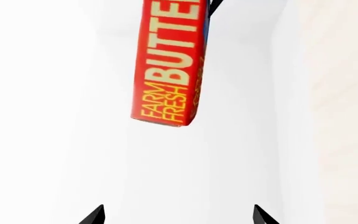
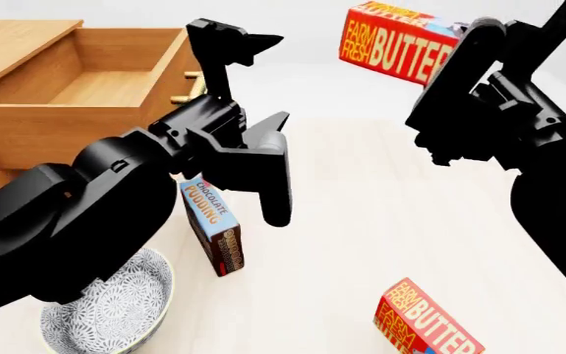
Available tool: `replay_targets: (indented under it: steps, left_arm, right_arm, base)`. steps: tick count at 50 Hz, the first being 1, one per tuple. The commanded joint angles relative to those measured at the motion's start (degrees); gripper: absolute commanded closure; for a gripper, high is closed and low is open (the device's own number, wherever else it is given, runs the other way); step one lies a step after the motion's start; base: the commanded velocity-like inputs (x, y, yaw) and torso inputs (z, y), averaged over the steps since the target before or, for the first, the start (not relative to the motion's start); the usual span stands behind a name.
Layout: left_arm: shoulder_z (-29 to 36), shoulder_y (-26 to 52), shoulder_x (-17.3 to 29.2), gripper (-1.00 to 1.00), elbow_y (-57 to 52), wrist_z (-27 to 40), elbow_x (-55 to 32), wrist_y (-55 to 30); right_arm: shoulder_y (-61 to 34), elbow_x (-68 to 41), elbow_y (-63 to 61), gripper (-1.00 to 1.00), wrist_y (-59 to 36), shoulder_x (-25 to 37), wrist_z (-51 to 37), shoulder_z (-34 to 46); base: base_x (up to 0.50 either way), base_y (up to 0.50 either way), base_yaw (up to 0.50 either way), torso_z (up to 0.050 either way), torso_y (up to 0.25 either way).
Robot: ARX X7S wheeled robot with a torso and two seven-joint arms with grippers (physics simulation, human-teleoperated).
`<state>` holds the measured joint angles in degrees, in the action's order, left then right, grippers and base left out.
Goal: Put the butter at the front in the top drawer of the cabinet and close it.
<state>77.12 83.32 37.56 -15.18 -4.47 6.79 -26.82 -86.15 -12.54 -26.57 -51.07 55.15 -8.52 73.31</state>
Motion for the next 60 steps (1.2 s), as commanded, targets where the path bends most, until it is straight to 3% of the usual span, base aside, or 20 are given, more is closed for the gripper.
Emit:
replay_targets:
  steps: [1,60]
  left_arm:
    - [0.1,-0.3,-1.0,-1.0,1.2,0.1,-0.1,0.9]
    - [0.3,-1.5,-3.3,-1.0,4.7,0.3,-0.5,4.0]
  right_arm:
    - [-2.7,8.0,-3.3,1.0,-1.7,0.4,0.8,0.9]
    - [-3.7,9.7,-8.4,1.0,-2.3,-2.3,5.2,4.0]
  base:
    - [0.0,0.0,0.0,0.0,0.0]
    - [0.0,0.0,0.0,0.001,0.001]
